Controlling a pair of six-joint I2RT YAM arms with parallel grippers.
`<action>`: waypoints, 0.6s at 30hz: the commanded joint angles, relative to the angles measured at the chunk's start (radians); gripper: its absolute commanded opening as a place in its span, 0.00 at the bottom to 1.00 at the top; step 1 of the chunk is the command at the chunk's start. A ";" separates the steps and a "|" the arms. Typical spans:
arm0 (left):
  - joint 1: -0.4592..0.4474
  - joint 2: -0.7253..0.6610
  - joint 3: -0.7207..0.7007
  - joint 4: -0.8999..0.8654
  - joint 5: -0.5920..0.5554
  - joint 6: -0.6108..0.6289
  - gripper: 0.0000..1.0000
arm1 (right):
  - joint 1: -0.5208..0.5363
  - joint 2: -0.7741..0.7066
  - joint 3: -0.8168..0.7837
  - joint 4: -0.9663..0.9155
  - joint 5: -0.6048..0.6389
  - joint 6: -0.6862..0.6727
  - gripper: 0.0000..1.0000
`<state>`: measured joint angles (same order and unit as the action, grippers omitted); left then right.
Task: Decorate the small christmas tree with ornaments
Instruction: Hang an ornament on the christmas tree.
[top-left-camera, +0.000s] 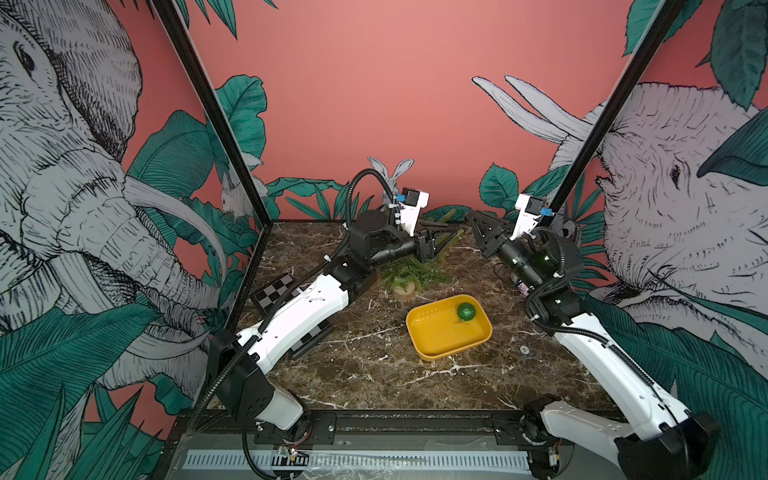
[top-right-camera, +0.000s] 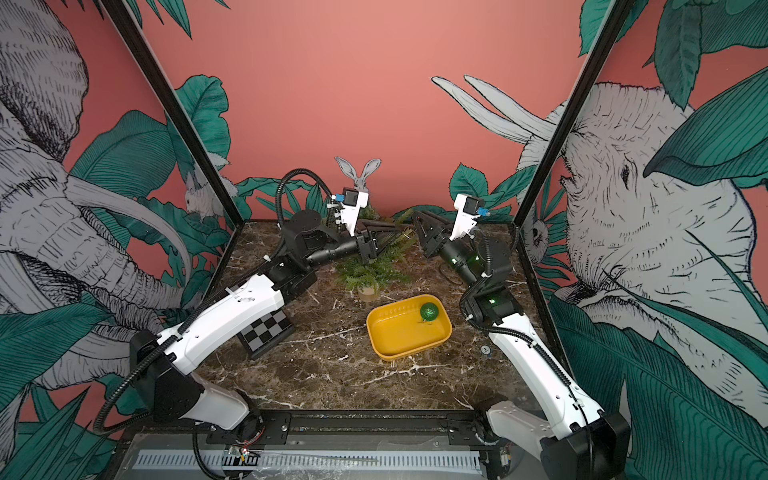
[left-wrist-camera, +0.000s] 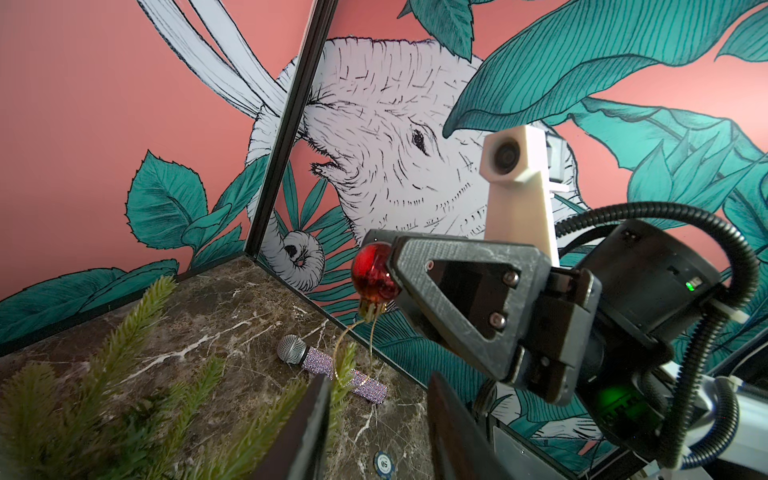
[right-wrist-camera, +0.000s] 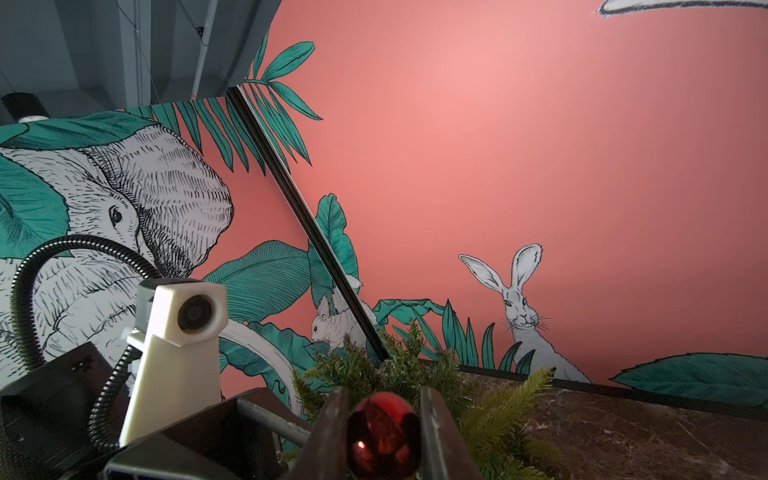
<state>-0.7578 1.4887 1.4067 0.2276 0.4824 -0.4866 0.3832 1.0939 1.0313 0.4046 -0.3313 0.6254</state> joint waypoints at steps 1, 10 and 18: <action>-0.006 -0.005 0.011 -0.008 0.013 -0.008 0.41 | -0.008 -0.003 -0.020 0.077 -0.009 0.022 0.25; -0.005 0.001 0.015 -0.019 0.015 -0.009 0.38 | -0.012 -0.010 -0.054 0.094 -0.003 0.046 0.25; -0.006 0.005 0.015 -0.024 0.013 -0.009 0.31 | -0.014 -0.014 -0.083 0.118 -0.010 0.075 0.25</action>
<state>-0.7578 1.4979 1.4067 0.2066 0.4866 -0.4904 0.3763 1.0927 0.9615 0.4450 -0.3328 0.6727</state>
